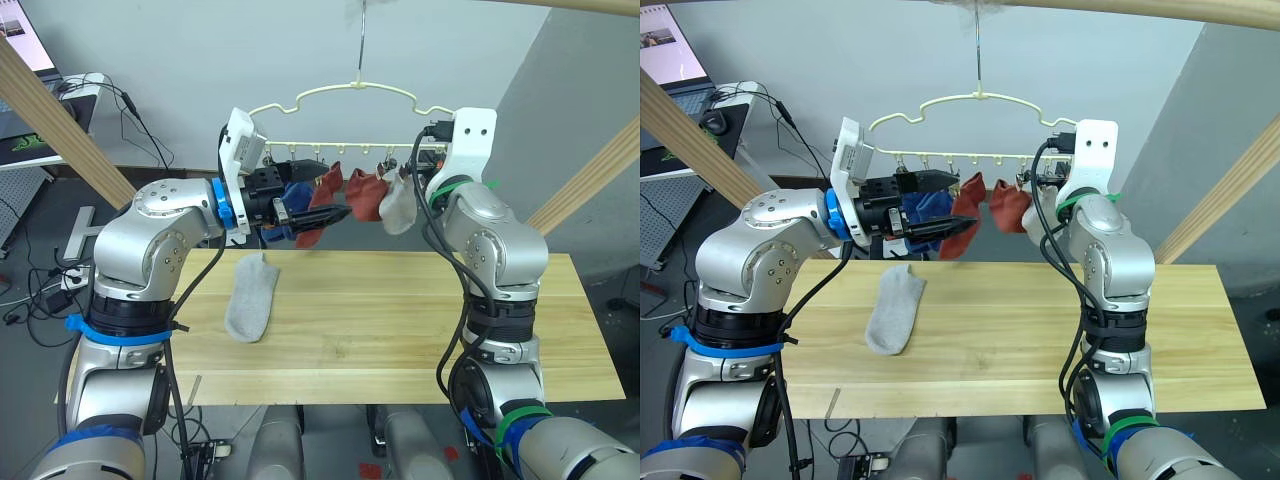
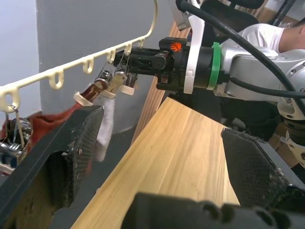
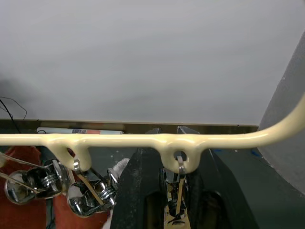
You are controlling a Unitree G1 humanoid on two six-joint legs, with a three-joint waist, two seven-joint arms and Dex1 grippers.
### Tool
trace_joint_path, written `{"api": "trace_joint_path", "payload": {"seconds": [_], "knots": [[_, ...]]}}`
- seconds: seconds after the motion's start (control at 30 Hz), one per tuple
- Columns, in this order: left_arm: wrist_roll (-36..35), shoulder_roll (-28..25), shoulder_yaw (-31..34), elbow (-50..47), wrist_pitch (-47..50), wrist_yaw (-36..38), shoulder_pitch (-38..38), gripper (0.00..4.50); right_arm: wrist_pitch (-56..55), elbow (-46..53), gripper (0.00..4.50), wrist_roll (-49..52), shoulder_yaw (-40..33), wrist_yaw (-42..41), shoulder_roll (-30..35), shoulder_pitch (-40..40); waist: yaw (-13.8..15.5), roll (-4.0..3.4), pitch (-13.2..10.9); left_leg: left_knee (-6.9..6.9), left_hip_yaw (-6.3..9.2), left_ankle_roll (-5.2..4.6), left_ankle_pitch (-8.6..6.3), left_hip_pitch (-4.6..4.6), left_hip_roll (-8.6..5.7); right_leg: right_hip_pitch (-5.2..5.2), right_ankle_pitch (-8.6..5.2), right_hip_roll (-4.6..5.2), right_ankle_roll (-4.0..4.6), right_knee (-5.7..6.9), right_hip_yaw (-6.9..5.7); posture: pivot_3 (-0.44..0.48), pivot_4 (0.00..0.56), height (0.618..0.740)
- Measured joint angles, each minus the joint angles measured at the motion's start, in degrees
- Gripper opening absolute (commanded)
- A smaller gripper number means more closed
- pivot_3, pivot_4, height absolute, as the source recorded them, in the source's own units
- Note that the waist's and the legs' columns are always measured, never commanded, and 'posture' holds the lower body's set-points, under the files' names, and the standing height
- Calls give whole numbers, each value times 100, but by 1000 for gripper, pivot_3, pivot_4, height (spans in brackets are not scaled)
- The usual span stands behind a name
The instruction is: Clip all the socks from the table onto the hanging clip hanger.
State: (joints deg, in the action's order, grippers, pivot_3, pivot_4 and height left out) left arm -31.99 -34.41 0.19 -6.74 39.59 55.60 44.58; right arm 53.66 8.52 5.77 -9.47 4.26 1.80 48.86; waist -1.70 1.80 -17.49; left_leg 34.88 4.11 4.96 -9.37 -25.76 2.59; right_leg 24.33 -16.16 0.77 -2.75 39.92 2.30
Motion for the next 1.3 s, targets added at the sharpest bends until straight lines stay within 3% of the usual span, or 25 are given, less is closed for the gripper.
{"api": "trace_joint_path", "payload": {"seconds": [0.3,0.47,0.6,0.77,0.97,1.3], "knots": [[155,-116,-59,-29,-26,24,-72,4500,-5,-1,488,4,-10,75,23,7,-9,0,0,-2,-1,0,0,1,0,0,0,0,0,0,2,94,272,740],[602,-398,-376,-19,-36,-89,-690,4500,80,9,488,10,-4,74,23,11,-3,-1,0,-5,-1,0,0,0,1,4,0,-1,0,0,2,96,275,740],[1437,-448,-647,706,-302,-732,-1261,4500,177,55,488,25,-4,77,12,13,-1,-2,-1,-4,-3,-1,0,0,2,7,0,-1,0,2,3,92,280,740],[2181,-412,-671,1825,-1048,-1305,-1403,4500,309,217,488,64,-19,88,-13,13,13,-2,-1,-5,-4,-1,0,-3,1,8,0,-1,0,-1,2,78,283,740],[2556,-188,-649,2865,-1533,-1668,-1337,4500,440,317,488,88,-53,122,-28,12,12,-2,-1,-5,-4,-1,0,-4,1,8,0,0,0,0,3,71,284,740],[2699,125,-650,3698,-1599,-1693,-1181,4500,564,481,488,97,-65,177,-29,8,4,-2,-1,-5,-4,-1,0,-3,2,9,0,0,0,2,2,51,286,740]]}}
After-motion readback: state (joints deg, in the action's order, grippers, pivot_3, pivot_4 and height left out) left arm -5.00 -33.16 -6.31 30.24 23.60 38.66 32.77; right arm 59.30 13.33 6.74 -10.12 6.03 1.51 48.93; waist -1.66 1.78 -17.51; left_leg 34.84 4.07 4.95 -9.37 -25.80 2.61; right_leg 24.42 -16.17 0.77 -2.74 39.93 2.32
